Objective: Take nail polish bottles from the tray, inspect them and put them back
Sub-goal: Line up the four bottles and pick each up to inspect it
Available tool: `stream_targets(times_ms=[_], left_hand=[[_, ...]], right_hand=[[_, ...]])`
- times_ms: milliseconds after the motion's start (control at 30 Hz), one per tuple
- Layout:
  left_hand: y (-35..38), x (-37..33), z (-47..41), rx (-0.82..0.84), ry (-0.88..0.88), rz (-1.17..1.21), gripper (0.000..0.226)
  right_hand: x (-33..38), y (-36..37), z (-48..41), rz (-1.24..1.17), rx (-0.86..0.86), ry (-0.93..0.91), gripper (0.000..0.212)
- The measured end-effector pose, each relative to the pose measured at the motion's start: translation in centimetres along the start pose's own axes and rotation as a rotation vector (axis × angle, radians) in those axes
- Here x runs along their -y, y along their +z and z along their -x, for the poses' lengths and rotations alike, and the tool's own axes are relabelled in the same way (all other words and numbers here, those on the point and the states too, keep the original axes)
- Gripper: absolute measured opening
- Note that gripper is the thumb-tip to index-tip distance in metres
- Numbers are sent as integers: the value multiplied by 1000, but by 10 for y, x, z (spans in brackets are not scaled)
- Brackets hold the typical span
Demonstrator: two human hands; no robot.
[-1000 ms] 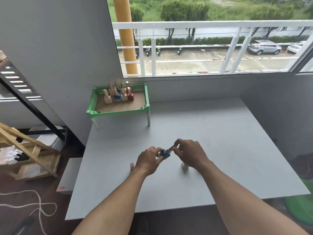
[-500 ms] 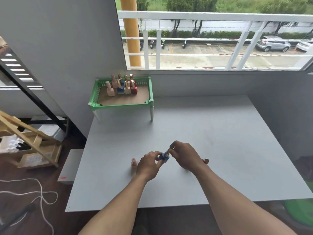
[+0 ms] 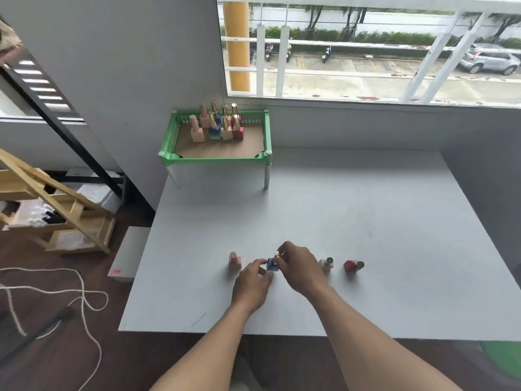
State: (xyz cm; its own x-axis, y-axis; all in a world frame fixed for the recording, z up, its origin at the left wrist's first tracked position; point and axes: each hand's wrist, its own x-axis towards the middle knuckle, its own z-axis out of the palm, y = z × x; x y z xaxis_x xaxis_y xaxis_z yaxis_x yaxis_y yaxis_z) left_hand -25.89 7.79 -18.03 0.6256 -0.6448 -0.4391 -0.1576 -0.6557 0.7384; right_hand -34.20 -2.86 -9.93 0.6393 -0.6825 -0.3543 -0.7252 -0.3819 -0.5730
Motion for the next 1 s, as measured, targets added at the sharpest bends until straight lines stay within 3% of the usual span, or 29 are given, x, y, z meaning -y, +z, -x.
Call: stream_targets(times_ms=[600,900,1000], left_hand=[[-4,19,-12,-12,-21,13,33],[-3,18,-6,-45,-66,-139,22],[1,13,-2,-29,-52,-228,19]], right_hand=[[0,30,-12,-76,-14,-70,16],[-10,30,-5,-195,7,-39,36],[-20,25,-2,-134,-23,28,19]])
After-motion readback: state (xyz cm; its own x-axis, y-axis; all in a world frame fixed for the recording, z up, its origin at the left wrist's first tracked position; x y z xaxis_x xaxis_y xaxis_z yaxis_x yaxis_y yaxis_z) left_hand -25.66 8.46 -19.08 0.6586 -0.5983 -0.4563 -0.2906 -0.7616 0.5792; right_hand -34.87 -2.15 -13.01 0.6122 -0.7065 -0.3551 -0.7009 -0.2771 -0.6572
